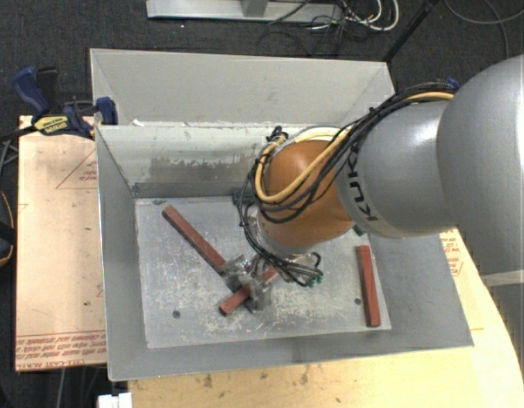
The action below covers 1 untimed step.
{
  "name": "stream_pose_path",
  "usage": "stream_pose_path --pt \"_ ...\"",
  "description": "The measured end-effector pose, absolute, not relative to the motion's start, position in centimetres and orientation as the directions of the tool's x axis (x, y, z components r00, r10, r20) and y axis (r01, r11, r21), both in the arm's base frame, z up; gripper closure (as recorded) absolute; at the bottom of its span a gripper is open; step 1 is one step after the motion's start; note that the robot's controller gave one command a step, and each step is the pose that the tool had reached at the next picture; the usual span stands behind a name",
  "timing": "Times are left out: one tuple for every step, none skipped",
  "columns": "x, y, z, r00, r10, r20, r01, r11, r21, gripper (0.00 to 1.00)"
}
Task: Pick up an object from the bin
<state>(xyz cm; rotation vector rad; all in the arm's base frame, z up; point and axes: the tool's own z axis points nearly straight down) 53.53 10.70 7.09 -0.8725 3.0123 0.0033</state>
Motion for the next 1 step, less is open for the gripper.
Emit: stream_pose_path --pt "55.99 9.63 24.11 -0.833 -0.553 -0.009 -0.553 0.833 -0.003 1.00"
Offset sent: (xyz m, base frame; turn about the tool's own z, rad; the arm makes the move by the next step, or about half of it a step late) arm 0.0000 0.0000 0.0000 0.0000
